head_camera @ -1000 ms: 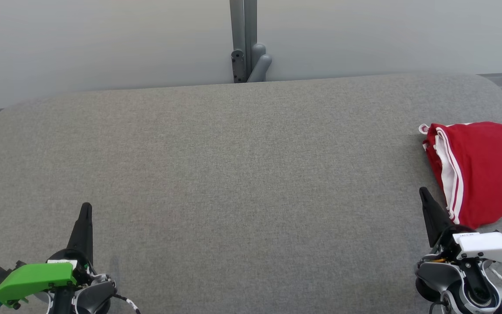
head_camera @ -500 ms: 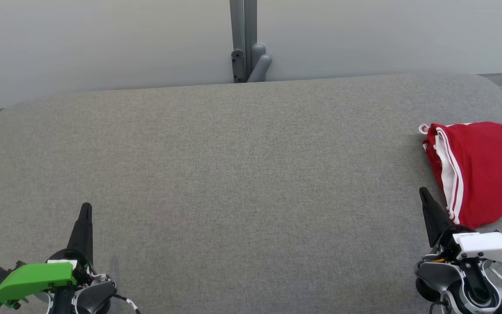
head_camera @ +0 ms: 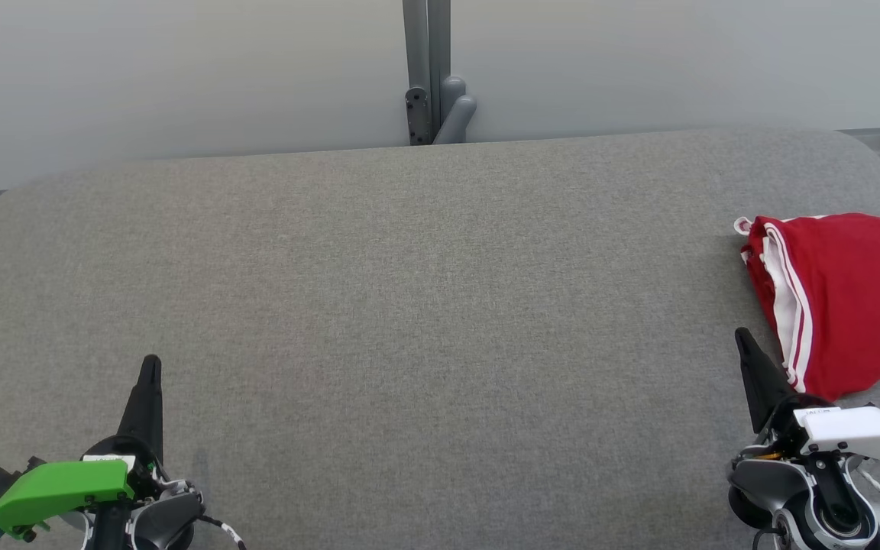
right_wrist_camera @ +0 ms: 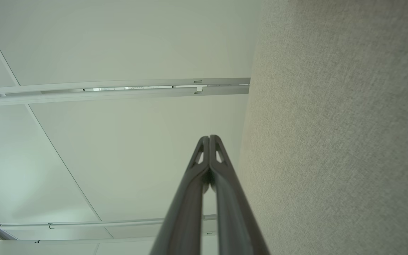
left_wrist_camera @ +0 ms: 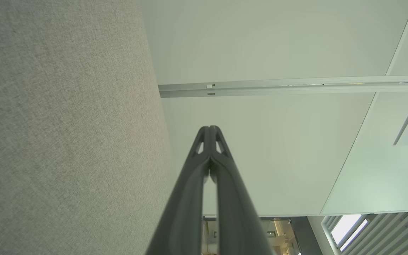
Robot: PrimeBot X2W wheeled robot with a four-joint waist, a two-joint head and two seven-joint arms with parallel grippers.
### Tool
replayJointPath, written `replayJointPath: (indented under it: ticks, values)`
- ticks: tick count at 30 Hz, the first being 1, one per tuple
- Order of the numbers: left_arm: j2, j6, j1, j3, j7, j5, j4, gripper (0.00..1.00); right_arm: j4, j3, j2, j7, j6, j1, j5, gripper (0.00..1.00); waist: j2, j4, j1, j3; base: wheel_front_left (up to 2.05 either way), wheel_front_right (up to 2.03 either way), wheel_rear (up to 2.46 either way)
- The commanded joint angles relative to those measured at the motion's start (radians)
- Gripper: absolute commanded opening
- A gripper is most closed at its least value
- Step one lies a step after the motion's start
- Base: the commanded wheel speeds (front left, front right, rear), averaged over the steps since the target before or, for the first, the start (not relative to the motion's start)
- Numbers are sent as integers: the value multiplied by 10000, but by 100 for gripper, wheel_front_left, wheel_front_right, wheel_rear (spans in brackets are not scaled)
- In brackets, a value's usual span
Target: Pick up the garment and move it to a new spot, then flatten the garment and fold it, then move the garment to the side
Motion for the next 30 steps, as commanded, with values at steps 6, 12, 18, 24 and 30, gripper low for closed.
replayJointPath:
  ticks: [6, 12, 18, 24, 30]
  values:
    - [67, -69, -105, 14, 18, -8, -15, 0, -48, -15, -45, 12, 4, 87, 77, 0, 0, 0, 0, 0, 0, 0, 0]
    - [67, -68, -105, 14, 18, -8, -15, 0, -48, -15, -45, 12, 4, 87, 77, 0, 0, 0, 0, 0, 0, 0, 0]
    - [67, -69, -105, 14, 18, -8, -16, 0, -46, -15, -45, 12, 4, 87, 77, 0, 0, 0, 0, 0, 0, 0, 0]
    - [67, -68, -105, 14, 18, -8, -16, 0, -46, -14, -45, 11, 4, 87, 77, 0, 0, 0, 0, 0, 0, 0, 0]
    - [67, -68, -105, 14, 18, -8, -16, 0, -46, -14, -45, 11, 4, 87, 77, 0, 0, 0, 0, 0, 0, 0, 0]
